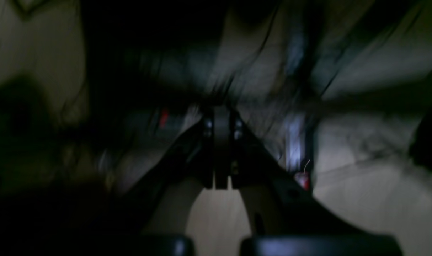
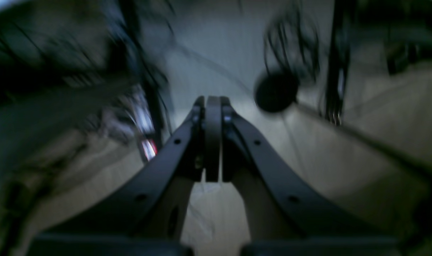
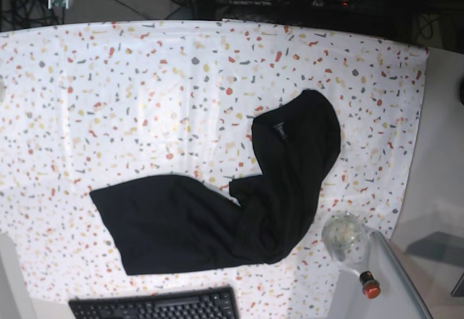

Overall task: Layout the t-shirt on the table in an organized manner, then fold the t-shirt properly
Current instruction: 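Move both grippers down toward the black t-shirt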

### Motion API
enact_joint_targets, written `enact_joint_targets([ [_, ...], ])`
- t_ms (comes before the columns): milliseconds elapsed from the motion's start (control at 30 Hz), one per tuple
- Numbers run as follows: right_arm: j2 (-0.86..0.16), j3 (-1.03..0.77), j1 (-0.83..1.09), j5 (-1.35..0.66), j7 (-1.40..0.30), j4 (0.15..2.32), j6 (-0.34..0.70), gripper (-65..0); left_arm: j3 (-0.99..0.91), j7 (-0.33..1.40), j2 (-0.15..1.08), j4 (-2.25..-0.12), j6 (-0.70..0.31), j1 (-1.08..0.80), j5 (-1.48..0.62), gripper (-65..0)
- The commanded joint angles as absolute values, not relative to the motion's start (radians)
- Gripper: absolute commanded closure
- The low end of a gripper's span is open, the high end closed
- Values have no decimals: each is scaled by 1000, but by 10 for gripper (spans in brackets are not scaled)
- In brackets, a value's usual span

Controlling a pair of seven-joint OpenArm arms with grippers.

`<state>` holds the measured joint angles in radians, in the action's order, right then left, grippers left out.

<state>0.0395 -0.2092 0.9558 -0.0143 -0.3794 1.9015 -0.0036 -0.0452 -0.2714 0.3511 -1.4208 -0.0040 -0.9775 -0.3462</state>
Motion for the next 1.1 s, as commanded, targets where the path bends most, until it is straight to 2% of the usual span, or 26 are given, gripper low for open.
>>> enact_joint_targets([
  [0, 39, -213, 947, -8, -363, 1946, -8, 0, -79, -280, 357, -1468, 5, -1021, -366, 0],
  [133, 35, -142, 840, -7, -389, 1988, -7, 0, -140, -272, 355, -1607, 5, -1020, -410, 0],
  [267, 27, -38, 700, -5, -486, 1989, -5, 0, -142, -248, 355, -1682, 5, -931, -443, 0],
  [467, -44, 117, 423, -7, -694, 1977, -5, 0, -142, -13, 331, -1696, 5, -753, -598, 0],
  [500, -48, 134, 374, -7, -731, 1969, -5, 0, -145, 25, 325, -1695, 5, -730, -616, -31],
  [533, -51, 150, 315, -7, -776, 1959, -5, -48, -143, 64, 321, -1693, 5, -702, -627, -100],
  [600, -54, 166, 208, -7, -862, 1926, -5, -153, -137, 119, 320, -1693, 5, -657, -627, -189],
  [700, -51, 171, 73, -8, -952, 1837, -5, -306, -137, 174, 303, -1684, 5, -596, -628, -188],
  [800, -44, 171, 10, -10, -986, 1770, -5, -411, -137, 197, 272, -1643, 5, -532, -628, -158],
  [1067, -45, 257, 119, -8, -845, 1793, -4, -417, -137, 228, 214, -1495, 5, -409, -628, -145],
])
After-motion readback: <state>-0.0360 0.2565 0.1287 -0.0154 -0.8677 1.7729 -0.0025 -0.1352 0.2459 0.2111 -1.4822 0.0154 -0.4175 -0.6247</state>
